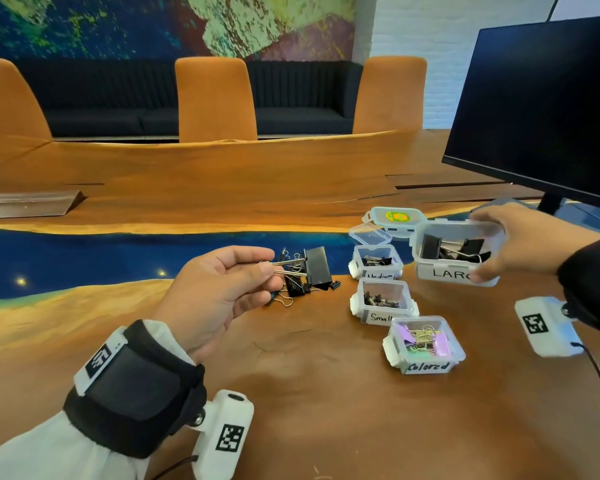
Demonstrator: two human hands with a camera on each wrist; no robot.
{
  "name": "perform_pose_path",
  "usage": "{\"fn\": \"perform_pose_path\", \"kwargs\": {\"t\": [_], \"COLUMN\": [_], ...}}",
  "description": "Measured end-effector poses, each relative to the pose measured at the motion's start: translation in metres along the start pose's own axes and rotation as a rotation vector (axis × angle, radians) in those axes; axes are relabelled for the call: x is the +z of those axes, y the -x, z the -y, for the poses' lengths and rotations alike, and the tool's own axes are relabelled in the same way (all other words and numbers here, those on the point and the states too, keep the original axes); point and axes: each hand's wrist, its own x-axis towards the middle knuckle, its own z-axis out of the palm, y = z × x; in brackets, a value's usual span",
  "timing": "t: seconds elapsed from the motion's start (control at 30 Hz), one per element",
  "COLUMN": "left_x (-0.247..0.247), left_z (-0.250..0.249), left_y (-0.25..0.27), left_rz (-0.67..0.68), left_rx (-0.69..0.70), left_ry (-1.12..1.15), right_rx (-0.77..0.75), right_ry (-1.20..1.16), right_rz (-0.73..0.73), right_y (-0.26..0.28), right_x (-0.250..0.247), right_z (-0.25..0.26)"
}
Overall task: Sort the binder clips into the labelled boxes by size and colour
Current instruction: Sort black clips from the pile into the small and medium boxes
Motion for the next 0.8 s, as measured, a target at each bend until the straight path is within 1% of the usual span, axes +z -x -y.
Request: {"fn": "perform_pose_path", "kwargs": {"t": [0.1, 0.2, 0.3, 0.43, 0.53, 0.63, 0.8], "left_x": [0.008, 0.016, 0.024, 0.027, 0.024, 0.024, 0.025], "left_z": [-0.006, -0.011, -0.012, -0.006, -0.005, -0.007, -0.011], "left_y": [0.003, 0.006, 0.009, 0.015, 0.020, 0.022, 0.027], "left_rz": [0.025, 0.055, 0.083, 0.115, 0.145, 0.170, 0.211], "left_rx": [0.046, 0.117, 0.183, 0.241, 0.233, 0.213, 0.266], "left_ry": [0.032, 0.001, -0.126, -0.351, -0.502, -0.594, -0.782], "right_rx": [-0.088, -0.213, -0.339, -0.456, -0.512, -0.517, -0.531], "right_ry": [-0.045, -0.081, -0.080, -0.126, -0.171, -0.185, -0.241], "right_rz": [-0.026, 0.012, 0.062, 0.136, 0.147, 0.149, 0.166], "right_y": [0.025, 0.052, 0.073, 0.093, 0.098, 0.100, 0.102], "right_x": [-0.015, -0.017, -0.005, 0.012, 0.023, 0.027, 0.026], "right_z": [0.026, 0.062, 0.094, 0.122, 0.133, 0.138, 0.137]}}
